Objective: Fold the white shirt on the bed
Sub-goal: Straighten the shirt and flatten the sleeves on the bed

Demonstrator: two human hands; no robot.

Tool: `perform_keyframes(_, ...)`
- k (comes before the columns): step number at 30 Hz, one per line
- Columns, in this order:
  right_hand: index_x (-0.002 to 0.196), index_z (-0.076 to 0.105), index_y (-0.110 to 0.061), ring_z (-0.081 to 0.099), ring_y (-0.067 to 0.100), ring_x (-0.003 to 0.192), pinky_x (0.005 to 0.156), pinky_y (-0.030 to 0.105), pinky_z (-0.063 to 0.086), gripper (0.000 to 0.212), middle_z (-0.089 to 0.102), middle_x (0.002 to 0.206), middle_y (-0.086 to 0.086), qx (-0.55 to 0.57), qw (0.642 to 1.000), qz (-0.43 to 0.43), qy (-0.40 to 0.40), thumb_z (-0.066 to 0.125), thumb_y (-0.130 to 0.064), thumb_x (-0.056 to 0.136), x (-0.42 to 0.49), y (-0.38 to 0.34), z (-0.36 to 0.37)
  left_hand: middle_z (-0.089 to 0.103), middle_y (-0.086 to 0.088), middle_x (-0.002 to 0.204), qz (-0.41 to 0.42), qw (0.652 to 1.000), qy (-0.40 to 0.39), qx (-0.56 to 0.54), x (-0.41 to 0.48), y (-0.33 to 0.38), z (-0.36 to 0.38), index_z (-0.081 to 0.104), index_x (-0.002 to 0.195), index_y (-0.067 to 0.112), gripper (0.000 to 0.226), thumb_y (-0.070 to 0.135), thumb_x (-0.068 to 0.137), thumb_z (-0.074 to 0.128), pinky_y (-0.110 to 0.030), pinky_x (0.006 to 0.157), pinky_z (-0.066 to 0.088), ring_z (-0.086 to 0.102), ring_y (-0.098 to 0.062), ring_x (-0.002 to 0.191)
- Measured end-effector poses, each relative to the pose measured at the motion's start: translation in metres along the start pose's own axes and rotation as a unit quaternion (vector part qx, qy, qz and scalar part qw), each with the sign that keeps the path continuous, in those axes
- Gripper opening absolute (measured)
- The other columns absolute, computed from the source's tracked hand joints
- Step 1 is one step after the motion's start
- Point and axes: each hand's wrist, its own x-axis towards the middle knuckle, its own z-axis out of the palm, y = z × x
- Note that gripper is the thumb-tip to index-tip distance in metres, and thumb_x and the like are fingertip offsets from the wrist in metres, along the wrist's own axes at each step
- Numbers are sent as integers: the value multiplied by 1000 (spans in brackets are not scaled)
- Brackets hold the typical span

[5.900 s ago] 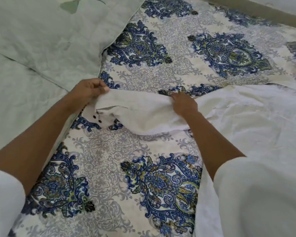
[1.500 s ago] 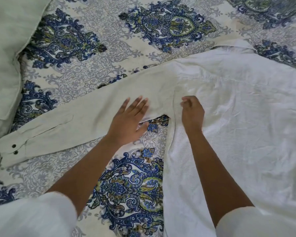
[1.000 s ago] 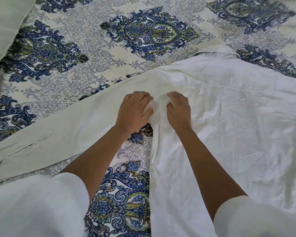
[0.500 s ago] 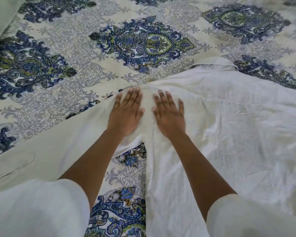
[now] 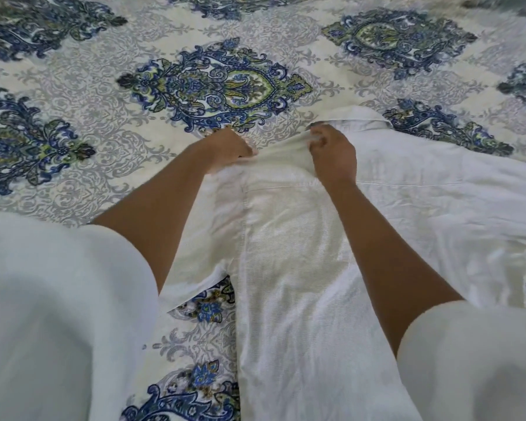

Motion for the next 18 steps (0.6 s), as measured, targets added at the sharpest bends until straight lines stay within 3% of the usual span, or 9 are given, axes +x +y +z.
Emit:
perform_keyframes(3, 128, 55, -26, 57, 23, 111, 91, 35, 49, 42, 55, 127, 6, -37, 995, -19, -89, 44, -13, 89, 20, 4, 4, 51, -16, 132, 7, 995, -69, -68, -5, -2, -6, 53, 129, 2, 41, 20, 92, 56, -33, 101, 34, 46, -30, 123)
perform_keyframes(5, 127, 56, -26, 56, 24, 109, 90, 33, 48, 41, 51, 125, 8, -35, 995, -18, -94, 42, -12, 91, 25, 7, 5, 56, -18, 127, 5, 990, -32, -139, -6, -7, 0, 59, 120, -1, 36, 17, 88, 61, -32, 98, 37, 50, -31, 120)
perform_keyframes(8, 129, 52, -22, 52, 26, 112, 90, 30, 43, 40, 49, 125, 11, -33, 997, -26, -63, 42, -11, 92, 18, 6, 6, 62, -13, 115, -6, 986, 67, -153, -1, -8, 23, 62, 110, 0, 26, 12, 87, 62, -33, 87, 43, 56, -27, 108)
perform_keyframes(10, 135, 43, -16, 45, 26, 120, 97, 36, 39, 42, 46, 131, 12, -67, 997, -31, -26, 42, -16, 94, -1, -4, 8, 57, -8, 117, 3, 981, 186, -59, -9, -6, 42, 60, 110, 9, 25, 17, 87, 58, -38, 88, 40, 52, -25, 111)
perform_keyframes(12, 138, 38, -11, 39, 26, 126, 102, 38, 34, 44, 42, 138, 11, -78, 995, -66, -9, 41, -19, 95, -30, -18, 20, 43, -14, 138, 26, 959, 281, 35, -33, -6, 64, 46, 130, 9, 42, 18, 89, 49, -43, 105, 30, 37, -31, 130)
perform_keyframes(14, 139, 38, -10, 35, 26, 133, 108, 40, 30, 46, 38, 146, 11, -76, 984, -153, -58, 40, -20, 95, -66, -26, 41, 23, -18, 153, 77, 956, 272, 84, -64, -13, 87, 25, 145, 2, 55, 22, 94, 34, -44, 115, 16, 20, -33, 142)
perform_keyframes(16, 144, 33, -16, 26, 24, 142, 114, 46, 22, 50, 28, 154, 7, -166, 955, -223, -108, 28, -30, 96, -93, -12, 61, 17, -14, 155, 90, 958, 215, 165, -93, -38, 108, 19, 147, 4, 61, 34, 94, 16, -43, 116, 11, 17, -29, 144)
perform_keyframes(18, 147, 27, -19, 17, 21, 145, 115, 48, 11, 56, 19, 157, 1, -244, 950, -177, -86, 16, -37, 95, -103, 10, 63, 17, -9, 156, 39, 957, 207, 200, -122, -85, 110, 19, 148, 7, 65, 43, 93, 13, -42, 116, 8, 17, -24, 144)
